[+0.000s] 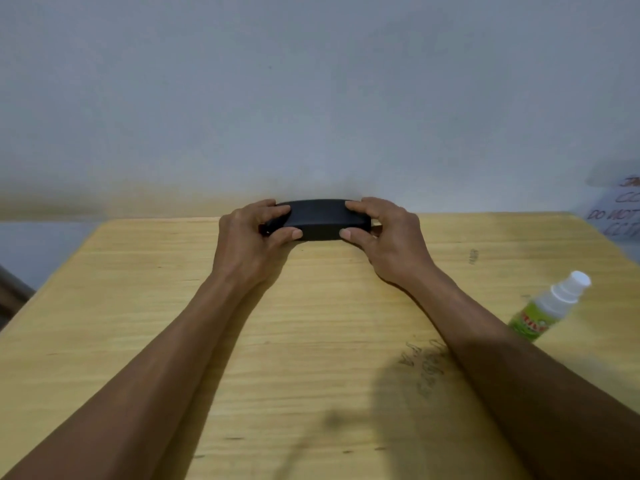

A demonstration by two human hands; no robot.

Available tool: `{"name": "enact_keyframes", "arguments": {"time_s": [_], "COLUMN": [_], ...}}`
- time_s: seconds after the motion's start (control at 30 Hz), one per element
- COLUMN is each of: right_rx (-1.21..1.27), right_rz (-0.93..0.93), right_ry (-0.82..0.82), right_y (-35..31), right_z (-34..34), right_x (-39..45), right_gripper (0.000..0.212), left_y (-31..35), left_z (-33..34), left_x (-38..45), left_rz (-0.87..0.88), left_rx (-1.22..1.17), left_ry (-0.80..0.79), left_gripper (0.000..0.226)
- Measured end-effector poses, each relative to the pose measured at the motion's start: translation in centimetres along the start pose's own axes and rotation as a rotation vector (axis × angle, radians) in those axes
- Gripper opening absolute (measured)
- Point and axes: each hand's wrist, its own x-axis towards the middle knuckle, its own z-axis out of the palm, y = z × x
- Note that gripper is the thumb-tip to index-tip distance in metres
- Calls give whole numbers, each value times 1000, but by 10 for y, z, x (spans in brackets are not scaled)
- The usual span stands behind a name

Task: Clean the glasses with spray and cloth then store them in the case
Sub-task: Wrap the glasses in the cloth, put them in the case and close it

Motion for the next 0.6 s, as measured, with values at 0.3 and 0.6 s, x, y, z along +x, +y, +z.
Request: {"name": "enact_keyframes", "arguments": {"time_s": [0.3,0.6], "right_rx": [-15,-111], "right_rz": [-3,56], "right_ry": [-3,-88], "right_y": [5,0], "right_z": [4,4], "right_x": [-1,-11], "right_gripper": [48,67], "left_y": [-3,-3], "left_z": [3,4], "left_x": [-1,-13], "left_rz": [18,69], "left_rx": [21,236], "left_ry": [-29,-61], "left_gripper": [51,56]}}
